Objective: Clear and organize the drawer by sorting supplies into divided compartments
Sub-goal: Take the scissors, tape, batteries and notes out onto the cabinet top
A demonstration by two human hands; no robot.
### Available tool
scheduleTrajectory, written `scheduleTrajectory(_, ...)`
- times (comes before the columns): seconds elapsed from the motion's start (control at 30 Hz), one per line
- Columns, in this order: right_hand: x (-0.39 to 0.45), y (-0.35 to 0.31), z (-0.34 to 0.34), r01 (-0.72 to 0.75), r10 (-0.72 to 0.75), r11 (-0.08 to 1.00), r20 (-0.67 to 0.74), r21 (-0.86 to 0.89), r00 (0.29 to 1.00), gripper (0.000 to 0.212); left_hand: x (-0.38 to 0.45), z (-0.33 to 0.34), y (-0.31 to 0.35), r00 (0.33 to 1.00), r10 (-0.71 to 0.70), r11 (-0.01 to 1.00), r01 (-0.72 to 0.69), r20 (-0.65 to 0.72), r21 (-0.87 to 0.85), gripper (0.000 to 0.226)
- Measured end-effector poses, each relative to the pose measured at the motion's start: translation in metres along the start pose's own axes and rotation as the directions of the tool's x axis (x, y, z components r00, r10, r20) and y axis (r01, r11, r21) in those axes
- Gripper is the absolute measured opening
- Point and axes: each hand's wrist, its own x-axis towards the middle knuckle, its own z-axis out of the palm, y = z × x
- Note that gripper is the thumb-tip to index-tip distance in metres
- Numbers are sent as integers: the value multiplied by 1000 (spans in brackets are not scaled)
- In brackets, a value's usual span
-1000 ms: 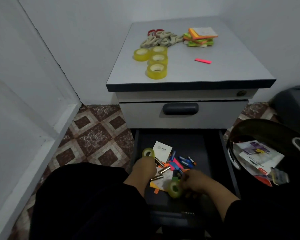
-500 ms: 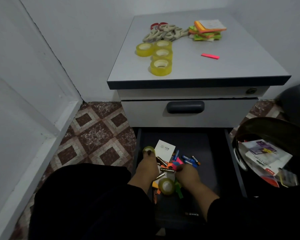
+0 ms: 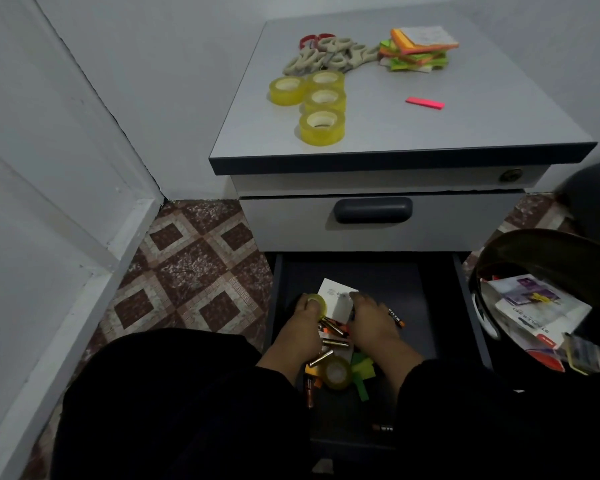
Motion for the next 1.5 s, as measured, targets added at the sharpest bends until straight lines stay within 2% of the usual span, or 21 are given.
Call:
scheduleTrajectory(0.1,15,-4,-9,7,-1,998,105,-59,994,70,1,2,-3,1000,10,1000,-10,6,2,60)
scheduleTrajectory(0.17,18,-3,-16,-22,28,997,97,-68,995,69,2,2,-4,1000,5,1000,-5,26,-4,63)
scheduleTrajectory(0.33,26,9,-23,-74,76,994,15,-84,997,48,7,-5,-1,996,-14,998,10,85,55,72)
scheduleTrajectory(0.43,29,17,-24,-95,96,995,46,-28,994,32,6,-3,1,997,7,998,-12,79,58,69)
scheduleTrajectory(0.53,26,20,-27,-165,159,966,45,198,986,28,3,1,1,1000,10,1000,-11,12,27,57)
scheduleTrajectory(0.6,24,20,-31,-206,222,890,9,406,975,27,2,2,-1,999,7,997,-4,-42,73,46)
scheduleTrajectory(0.67,19,21,-36,-213,272,811,-28,544,962,28,-1,0,-3,998,3,989,7,-69,145,35)
scheduleTrajectory(0.8,1,36,-39,-255,353,679,-1,689,936,22,-8,-9,5,997,41,987,-29,-67,159,23)
scheduleTrajectory(0.87,-12,45,-37,-296,359,634,67,715,931,18,-15,-14,12,997,71,987,-75,28,145,18)
scheduleTrajectory(0.93,-23,52,-34,-318,325,638,130,701,937,19,-24,-14,18,978,104,977,-134,178,166,20)
scheduleTrajectory(1.0,-30,55,-32,-294,245,765,163,572,956,16,-33,-10,20,954,113,951,-185,278,249,26)
scheduleTrajectory(1.1,-34,50,-29,-232,145,879,230,418,962,19,-39,-4,22,950,92,914,-200,298,353,28)
scheduleTrajectory(1.2,-36,42,-28,-192,90,893,256,407,962,9,-34,-5,22,949,44,876,-186,311,444,20)
scheduleTrajectory(1.27,-38,35,-26,-163,47,909,295,383,954,12,-29,-10,18,943,-2,854,-171,332,492,20)
scheduleTrajectory(1.37,-41,29,-20,-122,16,943,323,310,946,17,-21,-18,11,975,-19,852,-100,221,514,22)
scheduleTrajectory(1.43,-43,26,-15,-99,12,962,321,255,947,18,-18,-21,9,993,-4,895,-49,119,442,30)
scheduleTrajectory(1.5,-46,22,-11,-39,-7,987,292,153,956,29,-14,-20,7,997,36,934,-58,67,353,42)
